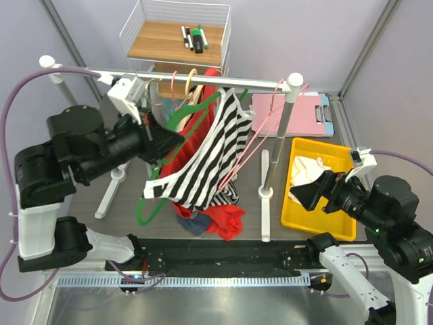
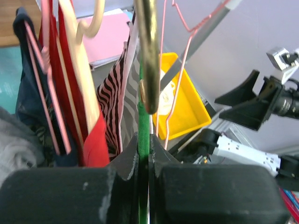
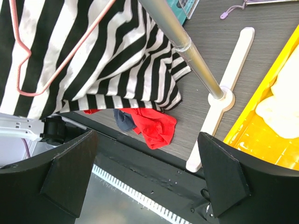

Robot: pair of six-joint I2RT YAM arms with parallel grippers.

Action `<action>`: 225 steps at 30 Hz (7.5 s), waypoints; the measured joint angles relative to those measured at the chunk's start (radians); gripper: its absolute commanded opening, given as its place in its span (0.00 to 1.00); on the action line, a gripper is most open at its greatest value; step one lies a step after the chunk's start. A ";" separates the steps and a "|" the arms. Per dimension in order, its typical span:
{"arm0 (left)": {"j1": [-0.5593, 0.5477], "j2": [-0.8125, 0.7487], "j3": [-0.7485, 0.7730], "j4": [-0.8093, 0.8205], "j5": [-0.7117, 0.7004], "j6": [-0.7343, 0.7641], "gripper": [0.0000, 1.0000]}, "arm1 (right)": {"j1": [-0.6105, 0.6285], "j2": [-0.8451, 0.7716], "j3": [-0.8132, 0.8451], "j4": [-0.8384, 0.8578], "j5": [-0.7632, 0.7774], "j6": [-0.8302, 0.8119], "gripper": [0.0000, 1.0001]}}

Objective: Remove the tank top from the hanger
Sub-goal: Pick up the hanger, then remove the tank top from the hanger.

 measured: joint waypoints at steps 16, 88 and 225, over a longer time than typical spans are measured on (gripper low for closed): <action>0.002 -0.432 -0.444 -0.126 0.196 -0.047 0.00 | 0.000 -0.026 -0.060 0.000 -0.051 -0.020 0.93; -0.091 -0.375 -1.006 0.560 0.558 -0.128 0.00 | -0.008 -0.026 -0.153 0.087 -0.441 -0.051 0.52; -0.095 -0.077 -0.571 0.362 0.865 0.167 0.00 | -0.009 -0.097 -0.100 0.311 -0.747 0.063 0.12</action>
